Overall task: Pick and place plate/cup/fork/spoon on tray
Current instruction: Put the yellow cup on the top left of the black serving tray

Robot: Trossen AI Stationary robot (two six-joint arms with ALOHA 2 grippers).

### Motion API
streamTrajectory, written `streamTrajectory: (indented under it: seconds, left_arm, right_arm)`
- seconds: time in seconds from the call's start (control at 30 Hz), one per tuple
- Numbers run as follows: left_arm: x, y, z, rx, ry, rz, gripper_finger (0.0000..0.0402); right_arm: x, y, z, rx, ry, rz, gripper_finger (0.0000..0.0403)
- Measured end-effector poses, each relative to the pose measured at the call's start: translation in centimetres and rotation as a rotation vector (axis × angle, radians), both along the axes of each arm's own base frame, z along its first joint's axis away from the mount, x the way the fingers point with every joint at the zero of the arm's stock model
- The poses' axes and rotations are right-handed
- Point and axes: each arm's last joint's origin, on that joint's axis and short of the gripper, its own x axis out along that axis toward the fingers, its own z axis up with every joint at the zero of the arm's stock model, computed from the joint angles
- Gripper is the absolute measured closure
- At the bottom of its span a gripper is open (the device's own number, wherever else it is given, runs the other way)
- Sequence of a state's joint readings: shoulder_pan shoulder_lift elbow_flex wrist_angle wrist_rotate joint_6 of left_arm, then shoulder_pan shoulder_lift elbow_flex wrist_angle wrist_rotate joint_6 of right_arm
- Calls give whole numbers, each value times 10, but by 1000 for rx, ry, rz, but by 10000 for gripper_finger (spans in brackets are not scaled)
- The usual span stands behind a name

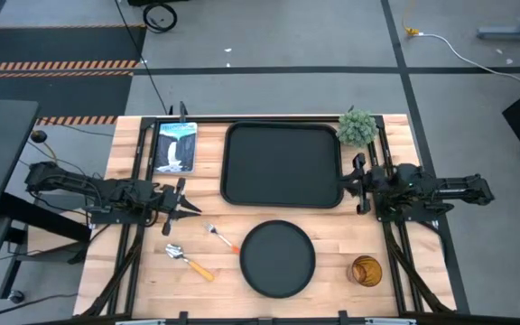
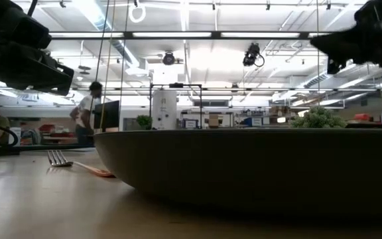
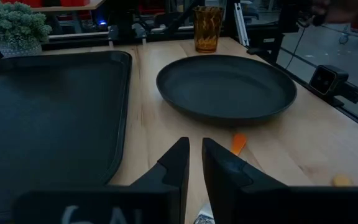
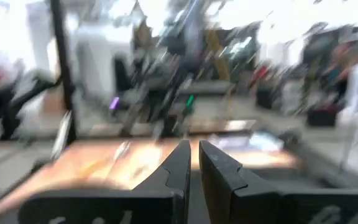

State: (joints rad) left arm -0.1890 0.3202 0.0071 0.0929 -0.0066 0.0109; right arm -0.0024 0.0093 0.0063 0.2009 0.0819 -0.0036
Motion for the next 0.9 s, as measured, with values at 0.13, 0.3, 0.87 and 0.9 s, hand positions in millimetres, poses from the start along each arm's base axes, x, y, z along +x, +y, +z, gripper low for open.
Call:
streamTrajectory:
  seconds: [0.13, 0.3, 0.87, 0.9]
  left_arm:
    - [0, 0, 0, 0, 0, 0, 349]
    - [0, 0, 0, 0, 0, 0, 349]
    - [0, 0, 0, 0, -1, -1, 349]
    - [0, 0, 0, 0, 0, 0, 349]
  right_arm:
    - [-9, -5, 23, 126, -271, -143, 362]
    - [-11, -8, 30, 240, -280, -200, 362]
    - [14, 20, 26, 607, 261, 653, 373]
    - [16, 21, 25, 629, 324, 643, 379]
